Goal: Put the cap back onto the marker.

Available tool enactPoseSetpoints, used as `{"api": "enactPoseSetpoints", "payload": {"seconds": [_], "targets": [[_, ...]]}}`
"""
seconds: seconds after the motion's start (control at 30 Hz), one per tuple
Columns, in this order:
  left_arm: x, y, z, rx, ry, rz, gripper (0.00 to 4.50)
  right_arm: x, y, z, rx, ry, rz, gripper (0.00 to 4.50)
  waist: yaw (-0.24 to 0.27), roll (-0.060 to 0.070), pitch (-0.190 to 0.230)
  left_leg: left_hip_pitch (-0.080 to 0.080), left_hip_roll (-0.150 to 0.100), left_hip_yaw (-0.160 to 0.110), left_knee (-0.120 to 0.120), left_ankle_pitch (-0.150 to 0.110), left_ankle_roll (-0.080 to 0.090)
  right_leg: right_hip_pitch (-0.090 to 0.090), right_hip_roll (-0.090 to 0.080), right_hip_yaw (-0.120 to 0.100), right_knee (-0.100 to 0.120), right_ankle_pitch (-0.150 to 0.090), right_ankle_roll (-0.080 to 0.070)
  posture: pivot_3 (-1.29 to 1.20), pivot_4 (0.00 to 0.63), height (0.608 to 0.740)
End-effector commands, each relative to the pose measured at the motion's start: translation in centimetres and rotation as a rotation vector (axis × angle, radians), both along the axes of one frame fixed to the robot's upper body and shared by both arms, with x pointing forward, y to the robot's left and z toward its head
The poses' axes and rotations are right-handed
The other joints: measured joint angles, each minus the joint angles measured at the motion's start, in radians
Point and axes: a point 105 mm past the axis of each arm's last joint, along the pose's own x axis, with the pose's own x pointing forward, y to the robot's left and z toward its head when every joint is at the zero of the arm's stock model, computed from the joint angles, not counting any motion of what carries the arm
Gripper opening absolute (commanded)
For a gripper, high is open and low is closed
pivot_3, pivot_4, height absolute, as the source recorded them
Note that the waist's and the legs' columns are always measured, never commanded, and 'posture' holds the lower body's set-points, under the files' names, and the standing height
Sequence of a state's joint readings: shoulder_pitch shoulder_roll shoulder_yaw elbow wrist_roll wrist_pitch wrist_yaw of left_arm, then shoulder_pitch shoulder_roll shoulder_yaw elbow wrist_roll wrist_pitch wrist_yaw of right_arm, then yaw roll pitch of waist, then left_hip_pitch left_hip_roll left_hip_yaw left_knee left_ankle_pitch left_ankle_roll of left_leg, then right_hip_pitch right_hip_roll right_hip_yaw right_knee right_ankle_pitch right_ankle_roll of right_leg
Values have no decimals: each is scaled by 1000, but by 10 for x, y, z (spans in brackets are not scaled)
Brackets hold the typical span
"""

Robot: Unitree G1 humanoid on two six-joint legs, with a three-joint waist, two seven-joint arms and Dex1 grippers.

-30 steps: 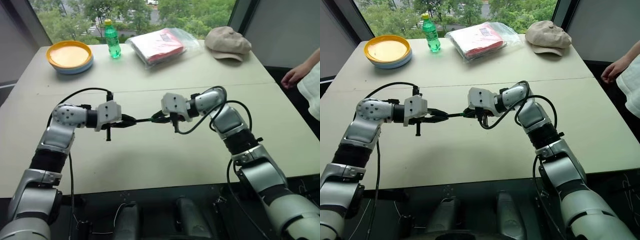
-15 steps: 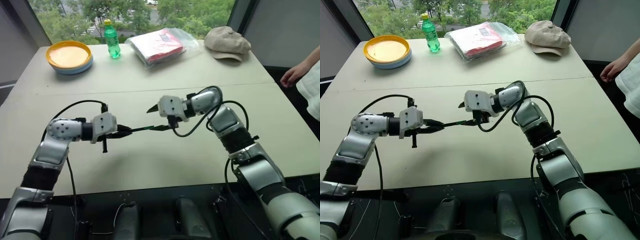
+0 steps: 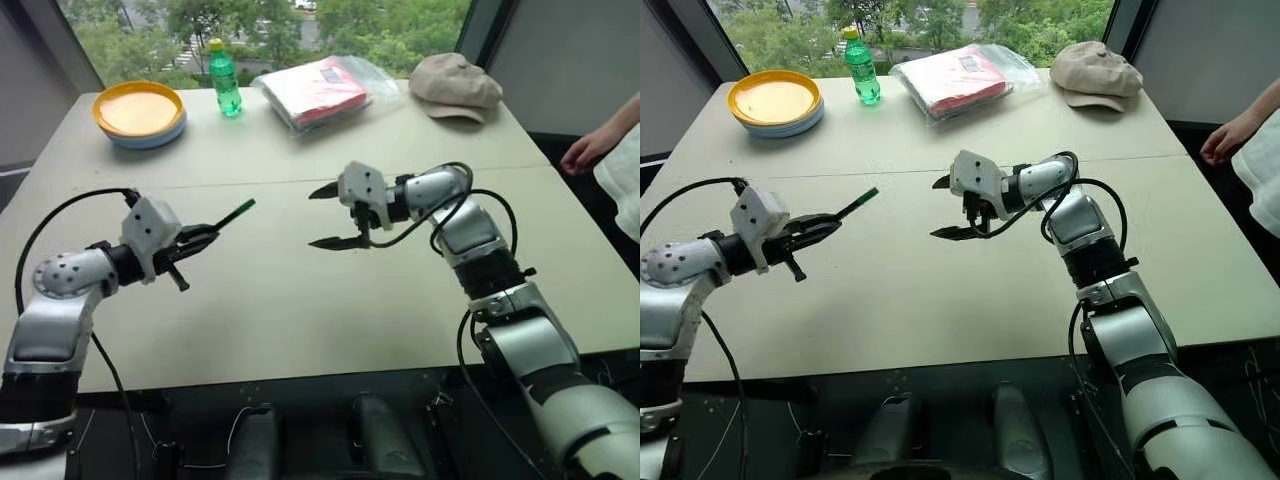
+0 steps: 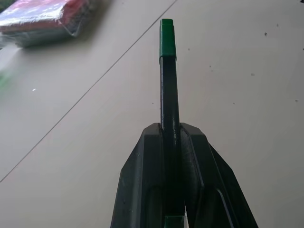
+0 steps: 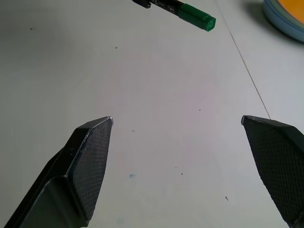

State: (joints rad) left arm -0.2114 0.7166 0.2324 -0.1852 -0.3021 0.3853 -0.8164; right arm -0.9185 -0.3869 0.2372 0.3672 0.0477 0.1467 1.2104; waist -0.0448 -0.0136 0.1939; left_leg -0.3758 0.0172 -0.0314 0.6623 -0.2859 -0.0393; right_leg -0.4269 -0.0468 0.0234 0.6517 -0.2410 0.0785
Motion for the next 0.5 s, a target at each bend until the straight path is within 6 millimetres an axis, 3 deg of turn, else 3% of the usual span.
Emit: {"api": "enactPoseSetpoints", "payload": {"seconds": [0.03, 0.17, 0.37, 0.5], "targets": [[-8, 15, 2, -97, 41, 174, 0, -5, -6, 8, 84, 14, -60, 4473, 0, 0, 0, 0, 0, 0, 0, 0, 0, 0, 0, 0, 0, 0, 0, 0, 150, 740], [-14, 35, -21, -184, 140, 395, 0, -11, -8, 6, 192, 99, -144, 4473, 2, 0, 0, 0, 0, -1, 0, 0, 0, 0, 0, 0, 0, 0, 0, 0, 150, 740], [-15, 46, -33, -196, 206, 507, 0, -31, -5, 6, 209, 163, -130, 4473, 5, 0, 0, 0, 0, -1, 0, 0, 0, 0, 0, 0, 0, 0, 0, 0, 150, 740], [-15, 47, -38, -197, 242, 537, 0, -49, -4, 34, 271, 159, -29, 4473, 4, 0, 0, 0, 0, -1, 0, 0, 0, 0, 0, 0, 0, 0, 0, 0, 150, 740]]}}
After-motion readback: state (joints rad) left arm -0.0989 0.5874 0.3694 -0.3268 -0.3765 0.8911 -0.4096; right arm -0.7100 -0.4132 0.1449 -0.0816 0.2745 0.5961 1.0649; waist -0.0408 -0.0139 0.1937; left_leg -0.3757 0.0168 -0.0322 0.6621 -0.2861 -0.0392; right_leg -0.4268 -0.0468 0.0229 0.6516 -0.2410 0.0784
